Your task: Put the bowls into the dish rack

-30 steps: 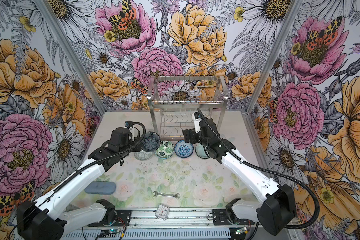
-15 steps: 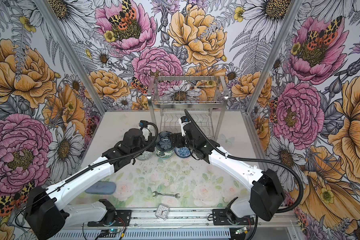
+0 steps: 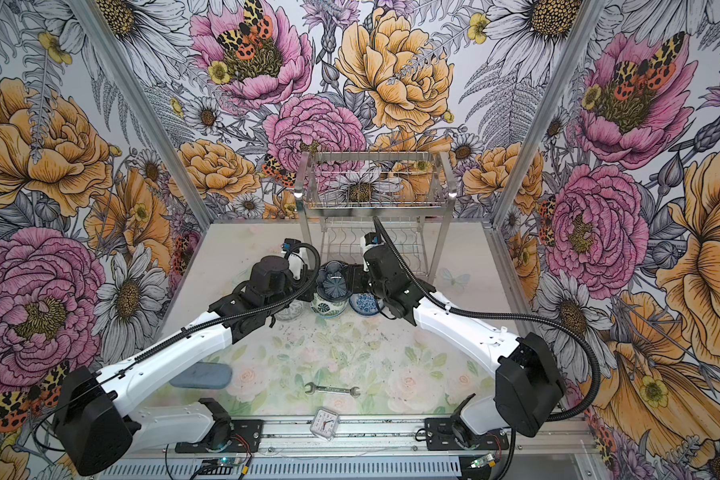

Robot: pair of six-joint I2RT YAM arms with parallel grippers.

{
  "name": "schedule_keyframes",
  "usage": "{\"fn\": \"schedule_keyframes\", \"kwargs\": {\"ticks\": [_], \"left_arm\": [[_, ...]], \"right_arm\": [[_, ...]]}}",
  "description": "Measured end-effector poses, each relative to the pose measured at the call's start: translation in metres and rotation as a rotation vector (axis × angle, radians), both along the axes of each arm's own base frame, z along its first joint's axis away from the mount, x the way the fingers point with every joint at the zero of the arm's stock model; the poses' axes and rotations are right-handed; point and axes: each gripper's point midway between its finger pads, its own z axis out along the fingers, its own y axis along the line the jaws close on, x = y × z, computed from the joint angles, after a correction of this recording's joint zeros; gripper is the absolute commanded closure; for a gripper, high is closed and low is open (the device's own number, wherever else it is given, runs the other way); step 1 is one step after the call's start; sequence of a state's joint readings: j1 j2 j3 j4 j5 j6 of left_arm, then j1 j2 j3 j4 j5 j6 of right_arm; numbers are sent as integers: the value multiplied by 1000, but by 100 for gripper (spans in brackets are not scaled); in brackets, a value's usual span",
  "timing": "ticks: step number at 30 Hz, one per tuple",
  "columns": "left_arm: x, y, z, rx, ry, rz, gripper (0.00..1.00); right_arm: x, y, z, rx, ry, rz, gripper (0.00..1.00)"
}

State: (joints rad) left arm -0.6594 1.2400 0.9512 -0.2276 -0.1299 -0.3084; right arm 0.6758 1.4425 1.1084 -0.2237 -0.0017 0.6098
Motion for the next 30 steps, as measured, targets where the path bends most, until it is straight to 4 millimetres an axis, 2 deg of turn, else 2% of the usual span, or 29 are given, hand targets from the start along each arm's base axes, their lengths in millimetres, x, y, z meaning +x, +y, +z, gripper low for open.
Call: {"fn": "schedule_keyframes", "kwargs": {"ticks": [4, 7, 10, 15, 16, 19, 20, 25, 30], "left_arm": [[-1, -1, 0, 0, -1, -3, 100], [-1, -1, 2, 0, -5, 0, 100], [1, -2, 18, -32, -50, 6, 100], [-1, 0, 34, -66, -87, 12, 100], [-1, 2, 35, -65, -90, 18, 83], [-4, 10, 36, -49, -84, 32, 11], [-5, 14, 36, -40, -79, 38, 2], [-10, 54, 44, 7, -75, 118, 1], [-14, 87, 60, -5, -106, 191, 1]], "right_arm": [[1, 4, -10, 2, 29, 6, 69], [1, 7, -19, -6, 49, 14, 100], [-4, 7, -33, -40, 80, 28, 100], [-3, 2, -30, -57, 66, 11, 100], [-2, -1, -28, -64, 55, 0, 100], [-1, -13, -18, -108, 11, -30, 100], [-1, -19, -14, -126, -8, -43, 100], [3, -58, 14, -275, -146, -138, 100], [12, -96, 28, -501, -264, -239, 100]]}}
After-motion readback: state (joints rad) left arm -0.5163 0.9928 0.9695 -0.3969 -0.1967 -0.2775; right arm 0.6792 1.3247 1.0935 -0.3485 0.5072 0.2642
